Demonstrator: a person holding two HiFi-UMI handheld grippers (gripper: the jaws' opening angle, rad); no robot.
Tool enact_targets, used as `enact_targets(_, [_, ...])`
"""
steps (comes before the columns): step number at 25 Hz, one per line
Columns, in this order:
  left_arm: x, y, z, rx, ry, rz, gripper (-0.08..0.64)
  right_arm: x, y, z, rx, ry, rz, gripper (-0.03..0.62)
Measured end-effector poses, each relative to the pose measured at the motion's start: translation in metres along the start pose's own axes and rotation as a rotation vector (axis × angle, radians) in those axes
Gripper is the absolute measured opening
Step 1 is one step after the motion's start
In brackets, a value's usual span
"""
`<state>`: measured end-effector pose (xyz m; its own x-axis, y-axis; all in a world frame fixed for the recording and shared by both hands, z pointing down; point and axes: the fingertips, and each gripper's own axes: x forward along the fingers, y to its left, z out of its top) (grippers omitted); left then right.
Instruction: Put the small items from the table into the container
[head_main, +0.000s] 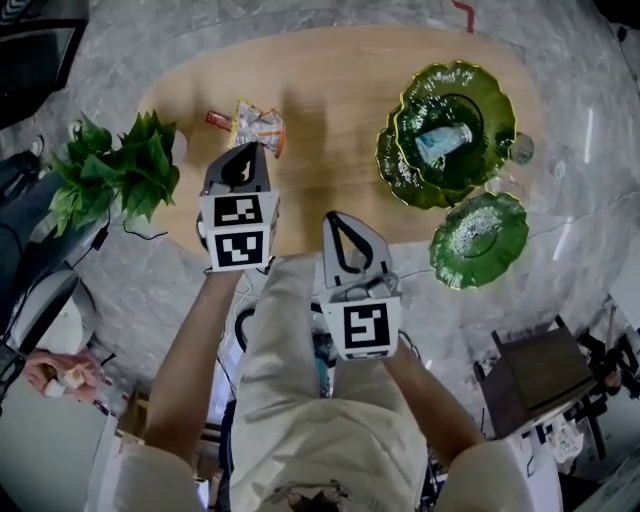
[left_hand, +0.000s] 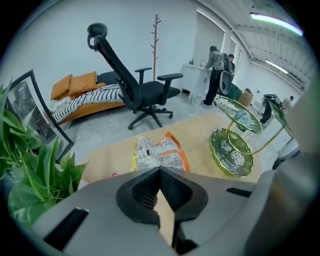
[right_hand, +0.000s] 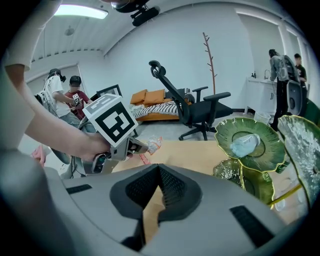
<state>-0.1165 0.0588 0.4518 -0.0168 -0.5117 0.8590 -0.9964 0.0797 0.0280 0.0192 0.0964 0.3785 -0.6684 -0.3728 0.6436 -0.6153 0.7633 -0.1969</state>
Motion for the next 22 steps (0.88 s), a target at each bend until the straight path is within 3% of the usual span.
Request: enact_targets(22, [-0.064, -0.019, 0.002, 0.011, -0.08, -0.02, 0.006, -0.033, 0.003, 0.013, 0.039, -0.064, -0.059, 0.006])
